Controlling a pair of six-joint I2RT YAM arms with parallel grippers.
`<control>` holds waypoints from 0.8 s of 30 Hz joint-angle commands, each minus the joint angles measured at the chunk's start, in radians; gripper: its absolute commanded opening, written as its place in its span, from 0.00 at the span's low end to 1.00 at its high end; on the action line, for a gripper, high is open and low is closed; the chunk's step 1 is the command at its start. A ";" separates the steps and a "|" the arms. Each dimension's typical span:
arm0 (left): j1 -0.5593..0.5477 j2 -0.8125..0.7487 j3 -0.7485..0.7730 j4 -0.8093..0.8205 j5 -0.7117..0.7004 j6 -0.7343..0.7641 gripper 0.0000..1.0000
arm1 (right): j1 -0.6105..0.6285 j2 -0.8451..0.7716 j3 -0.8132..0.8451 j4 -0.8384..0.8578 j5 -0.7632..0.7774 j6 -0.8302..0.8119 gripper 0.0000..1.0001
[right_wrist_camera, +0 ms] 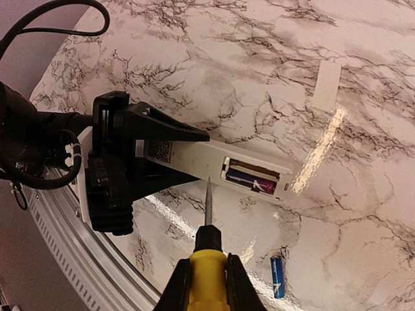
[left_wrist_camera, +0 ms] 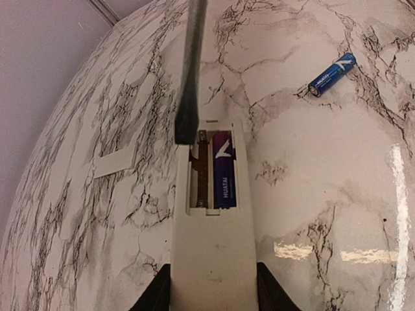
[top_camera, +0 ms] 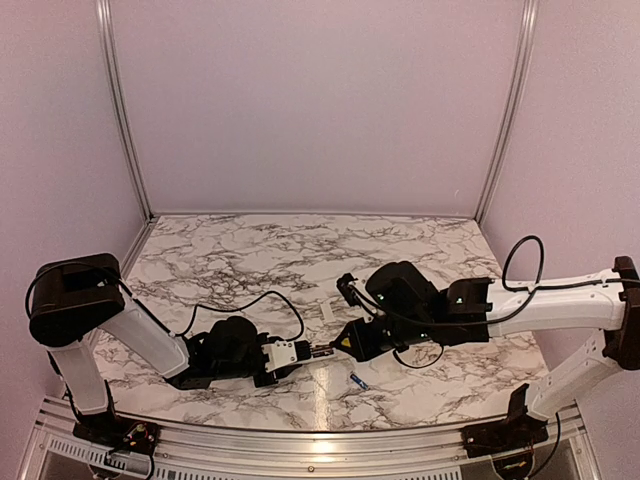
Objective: Unload the batteries from the remote control
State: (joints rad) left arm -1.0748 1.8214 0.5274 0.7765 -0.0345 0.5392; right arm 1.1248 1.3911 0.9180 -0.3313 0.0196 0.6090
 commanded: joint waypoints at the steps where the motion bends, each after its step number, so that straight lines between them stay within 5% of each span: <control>1: -0.005 0.006 0.004 0.014 0.010 0.004 0.00 | 0.007 -0.021 0.029 -0.026 0.032 -0.025 0.00; 14: -0.020 -0.014 -0.005 0.015 -0.016 0.010 0.00 | 0.008 -0.046 0.073 -0.080 0.198 -0.309 0.00; 24: -0.058 -0.011 -0.002 0.066 -0.091 0.005 0.00 | 0.007 -0.099 0.149 -0.150 0.106 -0.533 0.00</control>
State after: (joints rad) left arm -1.1099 1.8214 0.5270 0.7815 -0.0807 0.5453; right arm 1.1248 1.3190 0.9939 -0.4335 0.1497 0.1886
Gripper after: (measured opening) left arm 0.374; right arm 0.135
